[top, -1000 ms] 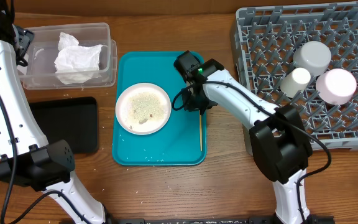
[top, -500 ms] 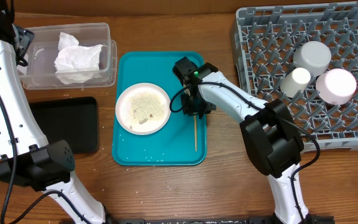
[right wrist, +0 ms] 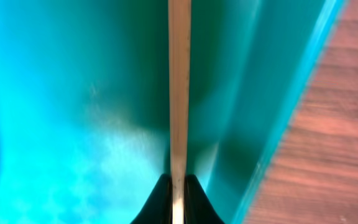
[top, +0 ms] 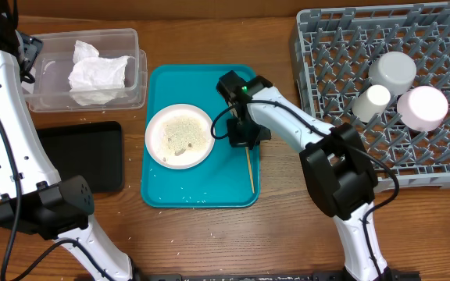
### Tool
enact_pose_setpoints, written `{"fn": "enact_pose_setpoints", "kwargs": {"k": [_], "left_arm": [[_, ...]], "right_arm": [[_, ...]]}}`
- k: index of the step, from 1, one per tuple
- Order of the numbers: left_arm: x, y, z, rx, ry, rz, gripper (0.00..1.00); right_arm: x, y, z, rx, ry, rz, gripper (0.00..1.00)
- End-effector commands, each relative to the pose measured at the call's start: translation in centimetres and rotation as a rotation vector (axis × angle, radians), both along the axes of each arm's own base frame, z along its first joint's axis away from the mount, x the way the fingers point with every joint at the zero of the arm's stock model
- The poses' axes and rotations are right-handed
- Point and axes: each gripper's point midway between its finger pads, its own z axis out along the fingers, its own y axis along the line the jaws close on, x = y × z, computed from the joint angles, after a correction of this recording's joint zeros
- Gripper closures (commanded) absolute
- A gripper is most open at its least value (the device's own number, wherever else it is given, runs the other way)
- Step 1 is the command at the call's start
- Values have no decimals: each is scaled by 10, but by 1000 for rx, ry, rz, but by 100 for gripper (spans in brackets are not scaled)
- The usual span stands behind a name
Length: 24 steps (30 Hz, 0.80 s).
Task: Sort waste into correct bins and load items into the dishwasher
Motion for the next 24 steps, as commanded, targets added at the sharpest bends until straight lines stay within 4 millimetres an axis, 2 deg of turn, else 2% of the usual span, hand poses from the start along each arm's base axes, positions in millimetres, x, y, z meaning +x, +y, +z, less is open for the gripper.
{"fn": "enact_pose_setpoints", "kwargs": {"k": [1, 4, 5, 7, 10, 13, 14, 17, 19, 24], "left_arm": [[2, 1, -3, 12, 10, 9, 0], [2, 1, -3, 12, 10, 9, 0], [2, 1, -3, 12, 10, 9, 0], [2, 1, -3, 12, 10, 9, 0], [2, 1, -3, 12, 10, 9, 0], [2, 1, -3, 12, 10, 9, 0], [2, 1, -3, 11, 10, 9, 0], [2, 1, -3, 12, 10, 9, 0], [2, 1, -3, 12, 10, 9, 0], [2, 1, -3, 11, 10, 9, 0]], "right_arm": [[45, -8, 55, 55, -112, -48, 96], [70, -29, 104, 84, -181, -27, 96], [79, -41, 124, 93, -209, -25, 96], [91, -65, 151, 99, -249, -26, 96], [99, -103, 173, 93, -268, -25, 96], [95, -139, 172, 87, -222, -15, 96], [94, -157, 167, 77, -195, -48, 96], [89, -185, 157, 90, -143, -120, 96], [86, -192, 151, 107, -114, -130, 96], [79, -192, 135, 156, -56, -114, 95]]}}
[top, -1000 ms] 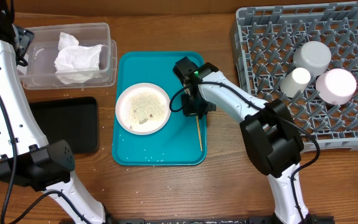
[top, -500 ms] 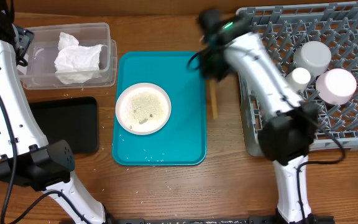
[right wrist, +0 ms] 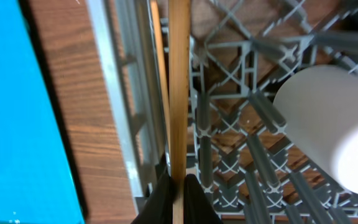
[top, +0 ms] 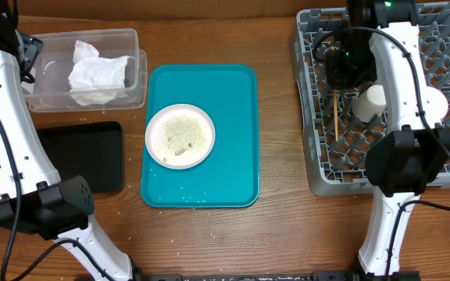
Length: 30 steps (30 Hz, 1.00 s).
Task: Sort waste into correct bins and load items into the dishwasher
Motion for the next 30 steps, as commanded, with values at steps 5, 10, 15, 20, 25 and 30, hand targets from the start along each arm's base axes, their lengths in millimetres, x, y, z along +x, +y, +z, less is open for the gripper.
{"fn": "enact_pose_setpoints", "kwargs": {"k": [5, 10, 15, 20, 25, 30], "left_arm": [[2, 1, -3, 11, 10, 9, 0], [2, 1, -3, 12, 10, 9, 0], [2, 1, -3, 12, 10, 9, 0], [2, 1, -3, 12, 10, 9, 0], [2, 1, -3, 12, 10, 9, 0], [2, 1, -3, 12, 10, 9, 0]], "right_arm": [[-9, 10, -11, 50, 36, 45, 80], [-11, 10, -11, 51, 44, 32, 67], [-8, 8, 10, 74, 14, -50, 59], [3, -14, 55, 83, -121, -177, 25], [-1, -83, 113, 94, -281, -429, 0], [-23, -158, 138, 79, -349, -658, 0]]}}
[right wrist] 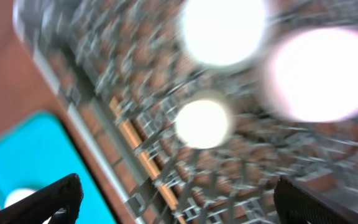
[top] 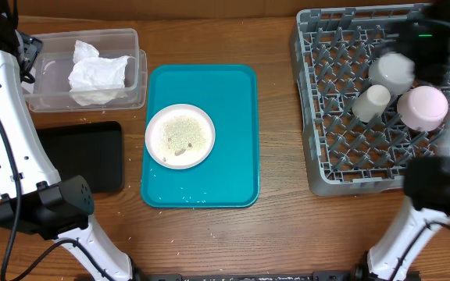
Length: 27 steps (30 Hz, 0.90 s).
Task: Sort waste into correct bins and load items into the dishwasher
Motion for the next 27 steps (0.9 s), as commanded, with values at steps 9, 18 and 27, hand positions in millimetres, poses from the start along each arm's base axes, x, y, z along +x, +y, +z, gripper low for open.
{"fn": "enact_pose_setpoints", "kwargs": {"k": [9, 18, 27], "left_arm": [[2, 1, -3, 11, 9, 9, 0], [5, -37, -19, -199, 10, -95, 0], [17, -224, -37, -717, 53, -737, 0]], "right_arm": [[-41, -123, 41, -33, -132, -354, 0], [-46, -131, 41, -34, -132, -375, 0], [-46, -131, 41, -34, -132, -375, 0]]}}
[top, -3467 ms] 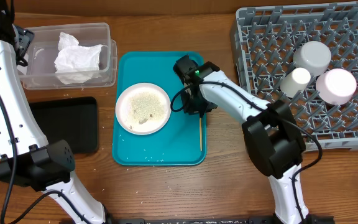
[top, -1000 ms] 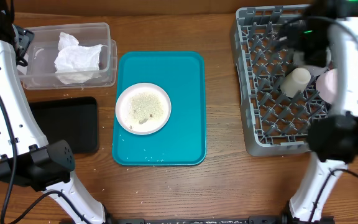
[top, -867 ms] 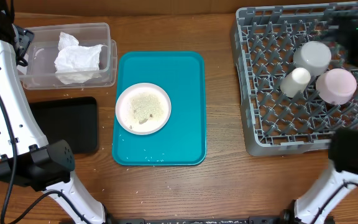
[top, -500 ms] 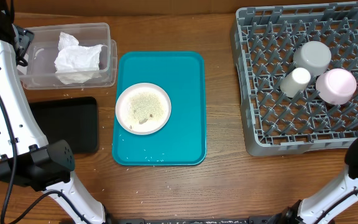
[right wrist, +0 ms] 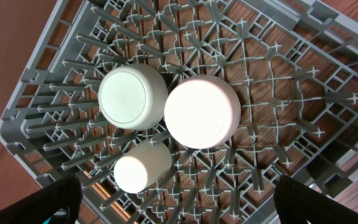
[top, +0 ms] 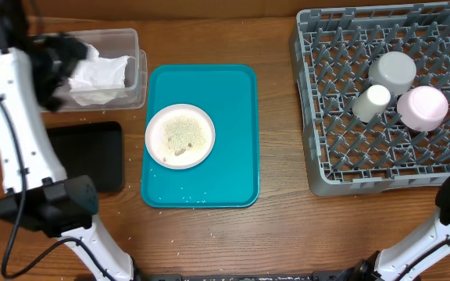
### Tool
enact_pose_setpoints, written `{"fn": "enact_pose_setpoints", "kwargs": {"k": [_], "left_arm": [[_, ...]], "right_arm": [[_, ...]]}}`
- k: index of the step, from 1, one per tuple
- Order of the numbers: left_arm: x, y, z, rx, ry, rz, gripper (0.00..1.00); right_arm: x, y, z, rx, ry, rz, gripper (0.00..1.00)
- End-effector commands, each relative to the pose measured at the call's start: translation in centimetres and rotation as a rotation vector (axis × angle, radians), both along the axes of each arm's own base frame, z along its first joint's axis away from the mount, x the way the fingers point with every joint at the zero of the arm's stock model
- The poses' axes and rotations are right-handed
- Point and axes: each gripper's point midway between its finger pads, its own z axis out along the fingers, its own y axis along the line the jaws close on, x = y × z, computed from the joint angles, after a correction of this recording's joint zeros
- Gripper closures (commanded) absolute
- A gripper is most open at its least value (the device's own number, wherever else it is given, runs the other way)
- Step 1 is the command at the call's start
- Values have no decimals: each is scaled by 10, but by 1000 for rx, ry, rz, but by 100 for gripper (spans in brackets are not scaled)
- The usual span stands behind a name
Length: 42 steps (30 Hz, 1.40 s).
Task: Sort waste into correct bins and load items into the dishwasher
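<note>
A white plate (top: pixel 180 136) with food crumbs sits on the teal tray (top: pixel 201 187). The grey dishwasher rack (top: pixel 319 156) holds a grey cup (top: pixel 393 72), a small white cup (top: pixel 372 101) and a pink bowl (top: pixel 423 107), all upside down. In the right wrist view a wooden chopstick (right wrist: pixel 104 198) lies in the rack's grid beside the small white cup (right wrist: pixel 143 168). My right gripper (right wrist: pixel 176 196) hangs high above the rack, open and empty. My left gripper (top: pixel 57 56) is at the left end of the clear bin (top: pixel 131 47); its jaws do not show.
Crumpled white tissue (top: pixel 96 74) fills the clear bin at the back left. A black bin (top: pixel 84 156) lies on the wooden table left of the tray. Only the right arm's base shows at the overhead view's right edge.
My right gripper, still open, now looks at the rack from higher up and the view is sharp. My left arm has swung from the far left edge to over the clear bin's left end.
My right gripper was shut on the chopstick at the tray's right side. Then it held the chopstick over the rack's left part. Then it was open with the chopstick lying in the rack. Now it hangs high above the rack, and the left arm has moved.
</note>
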Motion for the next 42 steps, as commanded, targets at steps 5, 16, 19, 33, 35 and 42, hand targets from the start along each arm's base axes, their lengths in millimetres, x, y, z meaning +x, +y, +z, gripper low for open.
{"fn": "enact_pose_setpoints", "kwargs": {"k": [5, 16, 19, 33, 35, 42], "left_arm": [[-14, -143, -40, 7, 122, -412, 0], [-18, -227, -131, 350, 108, -591, 27], [-13, -233, -153, 358, 81, -595, 32], [-16, -227, -225, 396, 56, -590, 46], [-16, -227, -227, 398, 52, -590, 46], [-12, -224, -234, 429, 51, -587, 47]], "right_arm": [[1, 1, 9, -10, -28, -1, 0], [1, 1, 9, -10, -28, -1, 0], [1, 1, 9, -10, -28, 0, 0], [1, 1, 9, -10, -28, -1, 0], [1, 1, 9, -10, -28, -1, 0], [1, 1, 9, -10, -28, 0, 0]]}}
